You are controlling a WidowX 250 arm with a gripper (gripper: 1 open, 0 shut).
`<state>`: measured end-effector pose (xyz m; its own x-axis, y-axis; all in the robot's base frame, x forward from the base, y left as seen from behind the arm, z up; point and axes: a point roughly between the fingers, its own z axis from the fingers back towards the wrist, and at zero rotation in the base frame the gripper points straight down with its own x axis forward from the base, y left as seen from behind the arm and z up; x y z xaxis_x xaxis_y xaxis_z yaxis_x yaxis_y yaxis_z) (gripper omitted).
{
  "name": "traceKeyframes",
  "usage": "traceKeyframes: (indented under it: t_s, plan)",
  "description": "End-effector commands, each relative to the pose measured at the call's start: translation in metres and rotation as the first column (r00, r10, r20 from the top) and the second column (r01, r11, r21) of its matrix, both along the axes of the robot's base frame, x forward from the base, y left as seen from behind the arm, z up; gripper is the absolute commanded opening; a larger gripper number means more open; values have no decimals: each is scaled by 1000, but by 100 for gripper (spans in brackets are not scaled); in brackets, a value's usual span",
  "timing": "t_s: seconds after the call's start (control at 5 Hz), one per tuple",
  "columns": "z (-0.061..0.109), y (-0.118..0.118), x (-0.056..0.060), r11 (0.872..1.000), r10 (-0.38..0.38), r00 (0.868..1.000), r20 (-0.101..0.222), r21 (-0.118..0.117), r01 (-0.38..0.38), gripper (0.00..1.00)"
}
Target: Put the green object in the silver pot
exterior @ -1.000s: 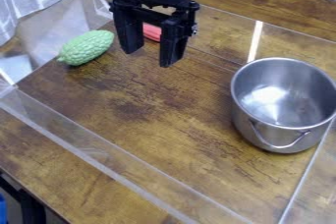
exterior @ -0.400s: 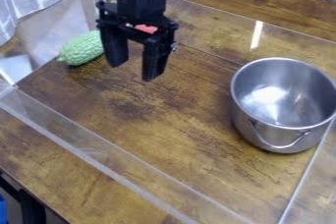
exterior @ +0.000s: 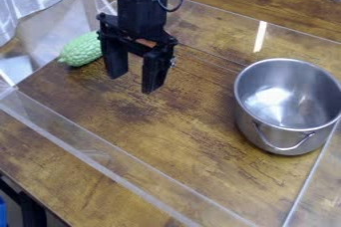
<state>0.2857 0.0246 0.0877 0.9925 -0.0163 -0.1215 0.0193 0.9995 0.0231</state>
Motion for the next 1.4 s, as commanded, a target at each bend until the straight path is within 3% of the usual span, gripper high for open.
traceKeyframes:
  t_s: [0.0, 0.2, 0.4, 0.8, 1.2]
  plan:
    - [11, 25, 12, 1000, 8, 999, 35, 15, -8, 100]
    - [14, 35, 20, 1000, -14, 999, 34, 23, 14, 100]
    - [6, 45, 31, 999, -13, 998, 60, 38, 11, 100]
    - [-9, 78, 38, 998, -19, 995, 103, 57, 13, 100]
    - [-29, 128, 47, 997, 19, 989, 146, 66, -29, 100]
